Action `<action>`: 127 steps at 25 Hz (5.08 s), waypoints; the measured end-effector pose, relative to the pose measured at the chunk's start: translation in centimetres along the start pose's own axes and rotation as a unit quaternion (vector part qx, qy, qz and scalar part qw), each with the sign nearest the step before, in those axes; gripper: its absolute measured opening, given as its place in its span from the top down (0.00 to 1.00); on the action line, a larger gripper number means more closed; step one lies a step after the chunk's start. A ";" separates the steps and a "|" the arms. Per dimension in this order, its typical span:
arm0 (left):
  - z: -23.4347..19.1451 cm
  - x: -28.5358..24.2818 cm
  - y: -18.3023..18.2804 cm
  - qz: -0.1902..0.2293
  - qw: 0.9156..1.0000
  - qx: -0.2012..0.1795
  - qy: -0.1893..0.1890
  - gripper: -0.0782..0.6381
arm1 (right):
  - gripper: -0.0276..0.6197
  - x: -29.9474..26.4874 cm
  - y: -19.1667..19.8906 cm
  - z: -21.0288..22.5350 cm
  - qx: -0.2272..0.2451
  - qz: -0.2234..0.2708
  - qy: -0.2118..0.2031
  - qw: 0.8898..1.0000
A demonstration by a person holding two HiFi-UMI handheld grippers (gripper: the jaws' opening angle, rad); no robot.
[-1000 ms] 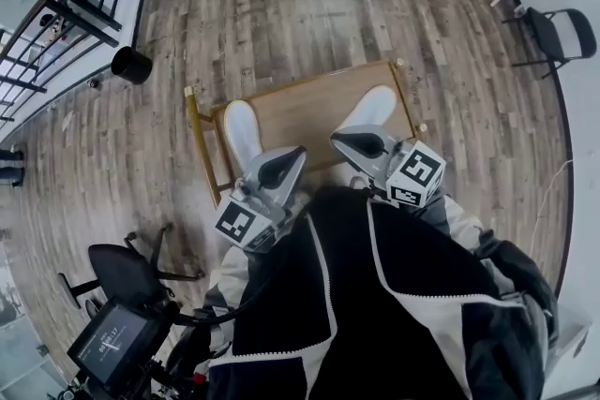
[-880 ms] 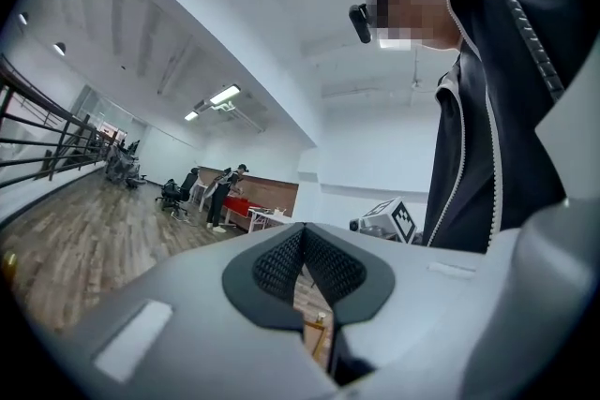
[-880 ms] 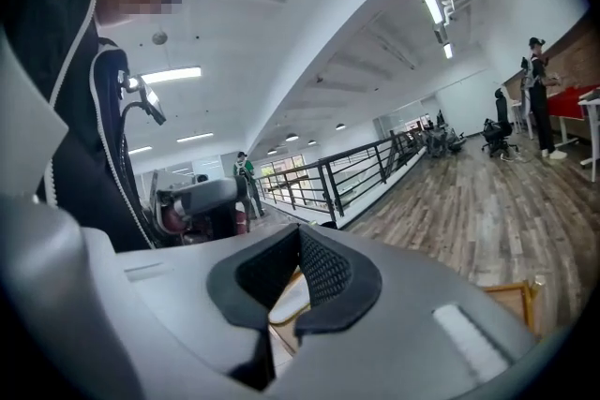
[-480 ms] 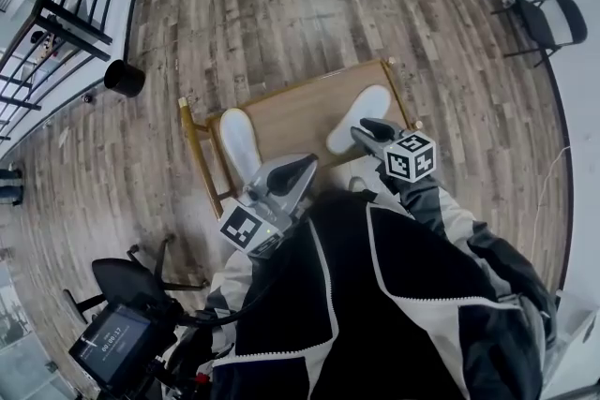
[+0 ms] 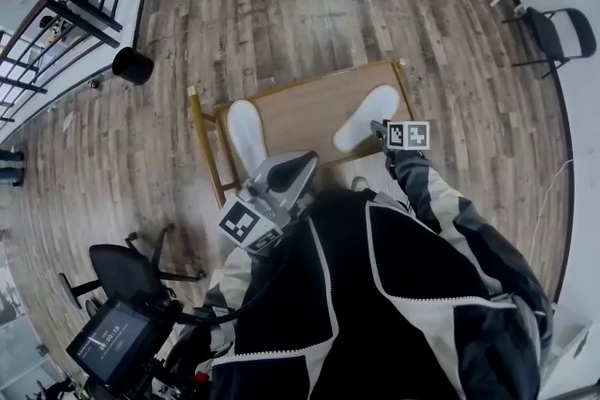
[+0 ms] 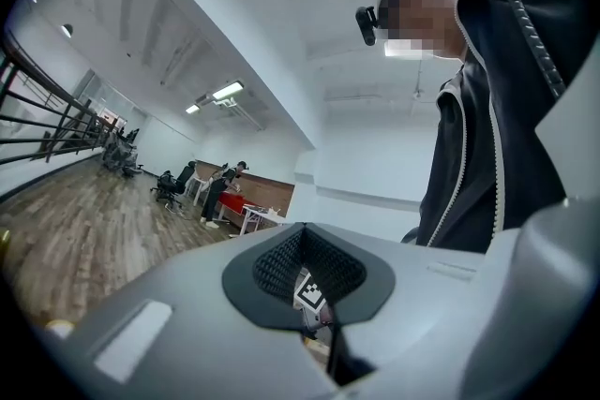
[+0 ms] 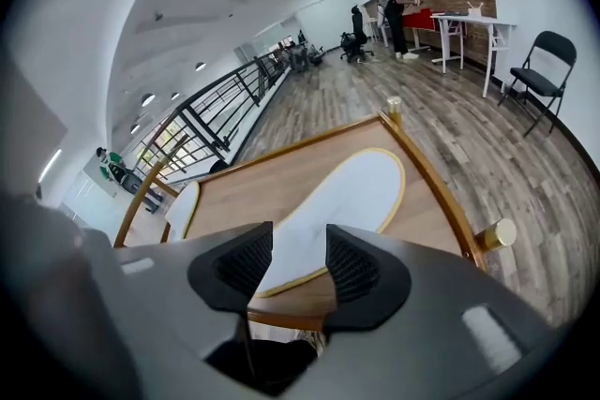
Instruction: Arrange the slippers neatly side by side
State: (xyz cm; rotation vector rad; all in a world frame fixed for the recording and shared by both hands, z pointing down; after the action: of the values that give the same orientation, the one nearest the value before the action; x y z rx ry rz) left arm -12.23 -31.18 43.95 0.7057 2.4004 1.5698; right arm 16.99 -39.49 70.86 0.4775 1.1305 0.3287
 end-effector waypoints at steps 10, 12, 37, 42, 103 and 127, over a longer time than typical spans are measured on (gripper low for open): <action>0.7 2.0 0.0 -0.003 0.999 -0.009 -0.039 0.86 | 0.68 -4.1 -0.1 2.7 -0.094 -0.026 0.002 0.995; 0.3 2.3 0.0 -0.001 0.999 -0.010 -0.050 0.86 | 0.68 -4.9 -0.3 3.2 -0.108 -0.029 0.001 0.994; -0.7 3.7 -0.3 0.020 0.997 0.005 -0.077 0.86 | 0.92 1.1 -7.7 -8.8 0.072 0.113 -0.117 0.984; -1.0 4.2 0.0 0.022 0.996 0.000 -0.086 0.86 | 0.92 7.0 -9.5 -15.1 0.166 0.198 -0.194 0.946; -1.5 11.7 1.3 0.017 0.981 -0.007 -0.192 0.86 | 0.77 -13.3 -2.8 -22.6 0.343 -0.065 -0.145 0.926; -1.4 10.9 1.6 0.012 0.988 -0.015 -0.156 0.86 | 0.82 -4.2 -5.6 -22.6 0.282 0.109 -0.192 0.934</action>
State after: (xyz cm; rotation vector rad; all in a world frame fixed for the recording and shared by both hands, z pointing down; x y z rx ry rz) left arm -21.85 -26.53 47.04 0.9036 2.1432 1.3834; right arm -5.36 -41.82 63.50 1.1317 0.7749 0.0865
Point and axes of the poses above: the fingertips, and each gripper's own axes: x backward along the fingers, z to its right, y out of its underside, the point moved 7 cm from there along x, backward along the fingers, and after that the axes turned 9 degrees about x, right-handed, at the moved point
